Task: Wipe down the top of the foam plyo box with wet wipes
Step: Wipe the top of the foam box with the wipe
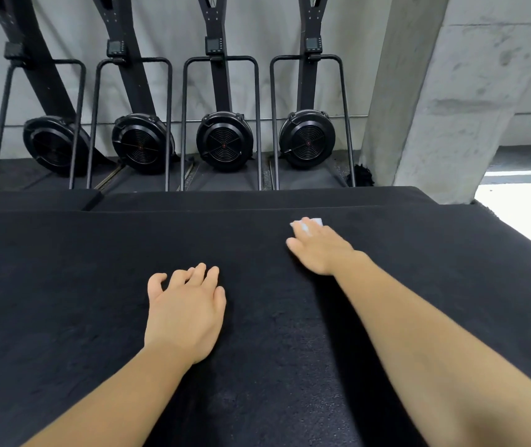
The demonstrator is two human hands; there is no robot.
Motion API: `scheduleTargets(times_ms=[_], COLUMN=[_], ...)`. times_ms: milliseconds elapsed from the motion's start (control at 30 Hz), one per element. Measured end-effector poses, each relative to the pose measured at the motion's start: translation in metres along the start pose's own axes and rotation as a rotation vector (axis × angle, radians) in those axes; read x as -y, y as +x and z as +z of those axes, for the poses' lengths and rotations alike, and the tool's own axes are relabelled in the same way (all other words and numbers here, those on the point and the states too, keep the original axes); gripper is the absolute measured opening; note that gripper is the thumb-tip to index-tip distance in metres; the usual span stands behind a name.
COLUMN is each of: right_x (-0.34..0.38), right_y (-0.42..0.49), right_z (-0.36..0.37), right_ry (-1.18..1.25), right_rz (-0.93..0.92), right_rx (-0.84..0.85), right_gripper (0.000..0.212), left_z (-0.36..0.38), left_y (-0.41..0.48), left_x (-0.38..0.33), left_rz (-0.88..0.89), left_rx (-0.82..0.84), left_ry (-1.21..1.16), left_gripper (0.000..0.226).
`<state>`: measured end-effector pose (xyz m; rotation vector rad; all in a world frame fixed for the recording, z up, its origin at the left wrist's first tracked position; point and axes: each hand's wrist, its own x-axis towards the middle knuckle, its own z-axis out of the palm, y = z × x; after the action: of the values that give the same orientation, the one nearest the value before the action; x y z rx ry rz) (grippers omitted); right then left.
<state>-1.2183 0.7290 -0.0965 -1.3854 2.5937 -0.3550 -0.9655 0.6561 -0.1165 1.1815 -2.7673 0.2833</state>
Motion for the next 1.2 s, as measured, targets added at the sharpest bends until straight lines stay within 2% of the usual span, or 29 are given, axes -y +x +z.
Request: scheduleTargets(times_ms=[200, 300, 400, 533, 633, 733, 867, 1067, 1200], right_x=[-0.076, -0.065, -0.034, 0.031, 0.078, 0.091, 0.055, -0.04, -0.083], right_y=[-0.003, 0.004, 0.011, 0.021, 0.029, 0.032, 0.04, 0.04, 0.035], right_z=[-0.025, -0.024, -0.017, 0.0, 0.015, 0.022, 0.017, -0.005, -0.018], right_ry=[-0.019, 0.075, -0.001, -0.013, 0.061, 0.098, 0.05, 0.014, -0.019], right_rz=[0.258, 0.346, 0.398, 0.218, 0.034, -0.052, -0.066, 0.109, 0.224], right_rx=[0.063, 0.032, -0.05, -0.083, 0.012, 0.129, 0.13, 0.039, 0.06], right_gripper=[0.062, 0.061, 0.061, 0.058, 0.055, 0.061, 0.059, 0.059, 0.062], left_z=[0.0, 0.001, 0.001, 0.001, -0.001, -0.002, -0.001, -0.002, -0.004], left_y=[0.0, 0.0, 0.0, 0.001, 0.001, 0.0, 0.0, -0.001, -0.001], left_x=[0.0, 0.0, 0.0, 0.0, -0.001, -0.001, -0.002, -0.002, -0.001], left_rz=[0.004, 0.007, 0.011, 0.01, 0.006, 0.001, -0.008, -0.005, 0.011], left_rx=[-0.005, -0.005, 0.003, 0.005, -0.008, -0.005, 0.005, 0.017, 0.022], left_ry=[-0.007, 0.005, 0.008, 0.0, -0.02, -0.023, -0.007, 0.006, 0.001], left_gripper=[0.053, 0.054, 0.054, 0.055, 0.055, 0.055, 0.056, 0.056, 0.055])
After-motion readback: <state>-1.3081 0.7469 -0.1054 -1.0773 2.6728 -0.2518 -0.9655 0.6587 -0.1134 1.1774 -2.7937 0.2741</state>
